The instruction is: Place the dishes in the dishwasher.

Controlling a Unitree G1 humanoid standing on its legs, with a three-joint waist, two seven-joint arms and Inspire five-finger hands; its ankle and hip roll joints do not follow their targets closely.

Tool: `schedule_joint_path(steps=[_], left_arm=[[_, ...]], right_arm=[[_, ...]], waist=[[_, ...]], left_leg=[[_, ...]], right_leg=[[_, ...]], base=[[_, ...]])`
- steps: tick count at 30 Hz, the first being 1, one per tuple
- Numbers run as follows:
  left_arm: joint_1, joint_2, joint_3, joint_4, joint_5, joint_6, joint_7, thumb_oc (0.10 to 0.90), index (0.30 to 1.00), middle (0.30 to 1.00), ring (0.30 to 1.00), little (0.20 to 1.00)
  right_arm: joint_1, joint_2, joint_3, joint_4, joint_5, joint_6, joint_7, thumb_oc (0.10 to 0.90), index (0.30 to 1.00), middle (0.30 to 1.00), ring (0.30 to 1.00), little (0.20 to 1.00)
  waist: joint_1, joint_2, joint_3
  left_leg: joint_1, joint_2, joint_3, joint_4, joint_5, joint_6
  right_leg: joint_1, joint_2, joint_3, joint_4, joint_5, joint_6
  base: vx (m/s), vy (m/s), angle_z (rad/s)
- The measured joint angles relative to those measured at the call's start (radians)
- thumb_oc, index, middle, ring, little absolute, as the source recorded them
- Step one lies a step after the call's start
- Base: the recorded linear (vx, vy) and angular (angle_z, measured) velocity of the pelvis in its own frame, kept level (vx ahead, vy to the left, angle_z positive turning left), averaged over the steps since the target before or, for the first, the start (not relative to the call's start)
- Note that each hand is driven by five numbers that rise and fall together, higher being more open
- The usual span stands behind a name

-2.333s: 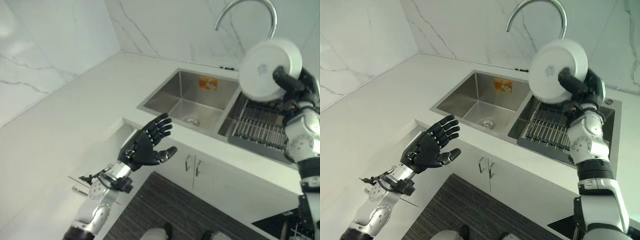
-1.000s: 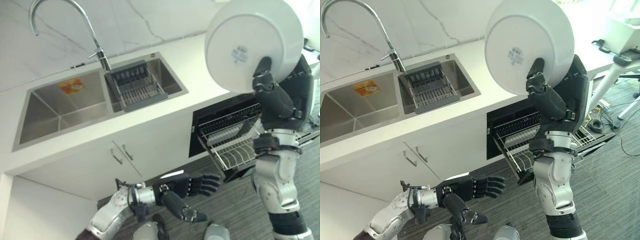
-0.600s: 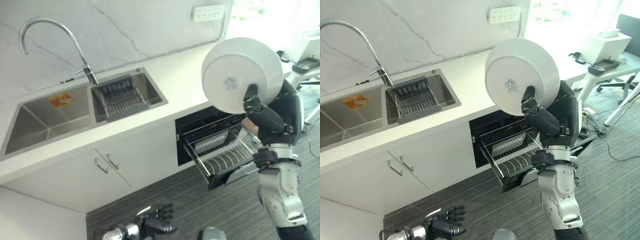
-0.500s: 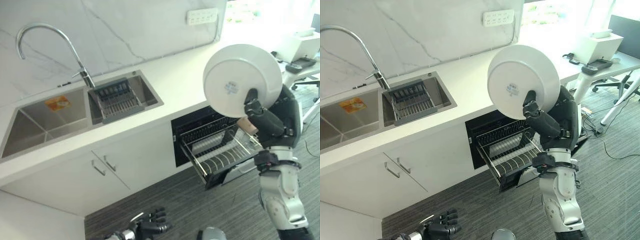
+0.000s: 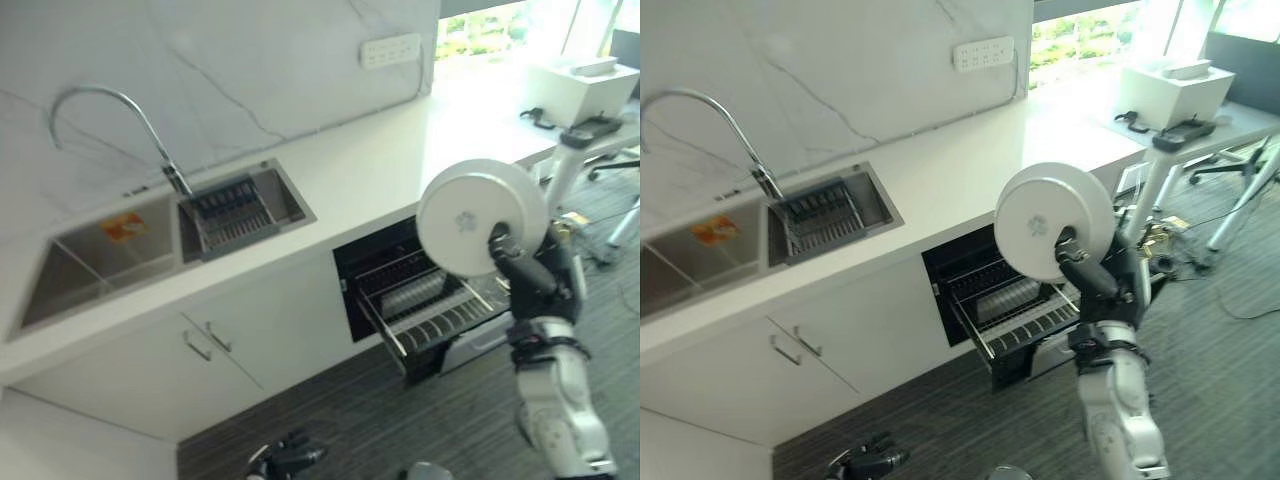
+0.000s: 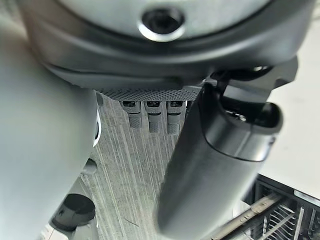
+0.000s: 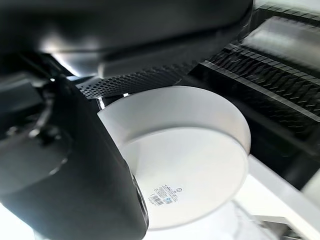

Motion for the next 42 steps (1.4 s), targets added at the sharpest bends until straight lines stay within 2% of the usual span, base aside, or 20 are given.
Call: schedule_joint_path(steps=[2,4,7,12,14,15,16,17,18,20,21,22,23,24,26,29,32,34,37,42], left_arm=[[-0.004,-0.001,-0.009,0.005,0.003,0.006,0.021,0.800,0.900,0.900,0.900,0.900],[-0.004,0.001,-0.018,0.033,0.004,0.021,0.049,0.800,0.900,0.900,0.900,0.900],[0.001,0.017,-0.011,0.061,0.004,0.032,0.057,0.800,0.900,0.900,0.900,0.900],[-0.003,0.046,-0.044,0.022,0.046,0.019,0.066,0.800,0.900,0.900,0.900,0.900],[-0.018,0.060,-0.051,0.026,0.046,0.008,0.077,0.800,0.900,0.900,0.900,0.900],[-0.027,0.068,-0.053,0.027,0.047,0.010,0.077,0.800,0.900,0.900,0.900,0.900],[-0.041,0.069,-0.047,0.039,0.046,0.009,0.075,0.800,0.900,0.900,0.900,0.900],[-0.070,0.078,-0.064,0.065,0.047,0.019,0.075,0.800,0.900,0.900,0.900,0.900],[-0.070,0.080,-0.061,0.065,0.045,0.035,0.074,0.800,0.900,0.900,0.900,0.900],[-0.072,0.086,-0.033,0.051,0.049,0.044,0.075,0.800,0.900,0.900,0.900,0.900],[-0.071,0.096,-0.015,0.052,0.053,0.051,0.076,0.800,0.900,0.900,0.900,0.900],[-0.066,0.107,0.021,0.054,0.056,0.062,0.078,0.800,0.900,0.900,0.900,0.900],[-0.056,0.092,0.032,0.052,0.056,0.065,0.091,0.800,0.900,0.900,0.900,0.900],[-0.042,0.082,0.049,0.044,0.056,0.069,0.102,0.800,0.900,0.900,0.900,0.900],[-0.027,0.072,0.080,0.058,0.078,0.080,0.122,0.800,0.900,0.900,0.900,0.900],[-0.010,0.045,0.099,0.064,0.095,0.077,0.142,0.800,0.900,0.900,0.900,0.900],[0.001,0.019,0.090,0.061,0.120,0.077,0.138,0.800,0.900,0.900,0.900,0.900],[0.008,0.004,0.090,0.058,0.126,0.077,0.136,0.800,0.900,0.900,0.900,0.900],[0.010,0.008,0.084,0.042,0.136,0.080,0.123,0.800,0.900,0.900,0.900,0.900],[0.009,0.040,0.065,0.024,0.157,0.084,0.105,0.800,0.900,0.900,0.900,0.900]], right_arm=[[-0.009,-0.006,0.018,0.000,-0.003,0.011,-0.011,0.400,0.300,0.300,0.300,0.300],[-0.012,-0.018,0.018,0.001,-0.003,0.020,-0.025,0.400,0.300,0.300,0.300,0.300],[-0.012,-0.034,-0.006,0.000,-0.003,0.020,-0.032,0.400,0.300,0.300,0.300,0.300],[-0.016,-0.025,-0.019,-0.046,-0.093,0.017,-0.070,0.400,0.300,0.300,0.300,0.300],[-0.048,-0.024,-0.004,-0.045,-0.182,0.010,-0.070,0.400,0.300,0.300,0.300,0.300],[-0.050,-0.024,-0.001,-0.046,-0.209,-0.001,-0.070,0.400,0.300,0.300,0.300,0.300],[-0.055,-0.023,0.002,-0.046,-0.243,-0.006,-0.069,0.400,0.300,0.300,0.300,0.300],[-0.076,-0.024,0.009,-0.046,-0.284,-0.008,-0.067,0.400,0.300,0.300,0.300,0.300],[-0.085,-0.025,0.016,-0.046,-0.304,-0.009,-0.067,0.400,0.300,0.300,0.300,0.300],[-0.084,-0.027,0.017,-0.045,-0.349,-0.009,-0.080,0.400,0.300,0.300,0.300,0.300],[-0.082,-0.035,0.016,-0.045,-0.362,-0.008,-0.085,0.400,0.300,0.300,0.300,0.300],[-0.082,-0.058,0.014,-0.045,-0.400,-0.007,-0.089,0.400,0.300,0.300,0.300,0.300],[-0.083,-0.094,0.015,-0.043,-0.416,-0.005,-0.090,0.400,0.300,0.300,0.300,0.300],[-0.091,-0.125,0.016,-0.043,-0.433,-0.004,-0.085,0.400,0.300,0.300,0.300,0.300],[-0.104,-0.198,0.008,-0.043,-0.459,-0.001,-0.087,0.400,0.300,0.300,0.300,0.300],[-0.102,-0.281,-0.038,-0.033,-0.525,0.000,-0.099,0.400,0.300,0.300,0.300,0.300],[-0.105,-0.345,-0.041,-0.006,-0.694,0.013,-0.108,0.400,0.300,0.300,0.300,0.300],[-0.107,-0.377,-0.018,0.008,-0.781,0.040,-0.109,0.400,0.300,0.300,0.300,0.300],[-0.109,-0.408,0.035,0.027,-0.893,0.062,-0.107,0.400,0.300,0.300,0.300,0.300],[-0.168,-0.425,0.156,0.175,-1.112,0.090,-0.122,0.400,0.300,0.300,0.300,0.300]], waist=[[0.018,0.019,0.022],[0.002,0.022,0.030],[0.001,0.011,0.036],[0.003,0.005,0.041],[0.009,0.002,0.050],[0.019,-0.006,0.052],[0.044,-0.009,0.057],[0.054,-0.016,0.075],[0.054,-0.017,0.085],[0.053,-0.016,0.091],[0.052,-0.033,0.092],[0.054,-0.062,0.094],[0.058,-0.049,0.094],[0.064,-0.026,0.088],[0.052,-0.013,0.083],[0.051,0.017,0.065],[0.058,0.049,0.033],[0.062,0.062,0.023],[0.084,0.056,0.007],[0.139,0.007,-0.029]], left_leg=[[-0.010,0.015,-0.048,0.046,-0.044,-0.006],[0.005,0.001,-0.036,0.025,-0.049,-0.007],[0.007,-0.004,-0.028,0.018,-0.051,0.002],[-0.060,0.039,-0.062,0.090,-0.068,0.020],[-0.084,0.056,-0.050,0.102,-0.065,0.032],[-0.092,0.057,-0.046,0.107,-0.065,0.033],[-0.102,0.056,-0.040,0.119,-0.073,0.023],[-0.111,0.055,-0.049,0.142,-0.086,0.010],[-0.115,0.061,-0.060,0.142,-0.078,0.002],[-0.147,0.096,-0.136,0.134,-0.031,-0.032],[-0.145,0.105,-0.148,0.127,-0.014,-0.058],[-0.139,0.115,-0.173,0.119,0.003,-0.104],[-0.127,0.149,-0.183,0.087,0.021,-0.128],[-0.104,0.176,-0.182,0.044,0.025,-0.133],[-0.066,0.227,-0.184,-0.034,0.046,-0.132],[-0.034,0.249,-0.218,-0.069,0.057,-0.104],[-0.040,0.245,-0.238,-0.060,0.085,-0.088],[-0.040,0.228,-0.237,-0.055,0.117,-0.110],[-0.044,0.193,-0.240,-0.056,0.117,-0.139],[-0.063,0.153,-0.258,-0.054,0.113,-0.154]], right_leg=[[0.007,0.026,0.034,-0.022,0.022,0.007],[0.009,0.014,0.049,-0.030,0.032,0.024],[0.012,0.020,0.053,-0.048,0.047,0.038],[0.023,0.047,0.036,-0.124,0.114,0.059],[-0.004,-0.017,-0.003,-0.071,0.058,0.132],[-0.010,-0.078,-0.019,-0.071,0.057,0.133],[-0.026,-0.150,-0.002,-0.057,0.062,0.173],[-0.038,-0.278,0.024,-0.066,0.102,0.253],[-0.051,-0.315,0.049,-0.088,0.116,0.268],[-0.053,-0.289,0.099,-0.155,0.127,0.269],[-0.030,-0.267,0.087,-0.169,0.134,0.256],[-0.019,-0.235,0.083,-0.172,0.206,0.232],[-0.022,-0.200,0.064,-0.148,0.191,0.208],[-0.017,-0.164,0.060,-0.144,0.182,0.194],[-0.021,-0.115,0.042,-0.114,0.146,0.153],[-0.027,-0.075,0.032,-0.039,0.091,0.122],[-0.027,-0.092,0.011,-0.004,0.059,0.116],[-0.020,-0.114,0.008,0.010,0.051,0.133],[-0.020,-0.153,0.010,0.012,0.059,0.154],[0.016,-0.199,-0.020,-0.017,0.074,0.178]], base=[[0.14,0.164,-0.50],[0.15,0.132,-0.33],[0.11,0.074,-0.03],[0.00,-0.056,0.09],[-0.04,-0.184,-0.10],[-0.02,-0.317,-0.20],[-0.02,-0.482,-0.20],[-0.01,-0.459,-0.10],[0.02,-0.555,0.34],[0.04,-0.411,0.61],[0.04,-0.245,0.71],[0.05,-0.217,0.60],[0.07,-0.228,0.32],[0.07,-0.199,-0.01],[0.07,-0.196,-0.10],[0.04,-0.167,-0.05],[0.00,-0.032,0.20],[0.01,0.013,0.24],[0.02,0.027,0.18],[0.03,0.027,0.27]])
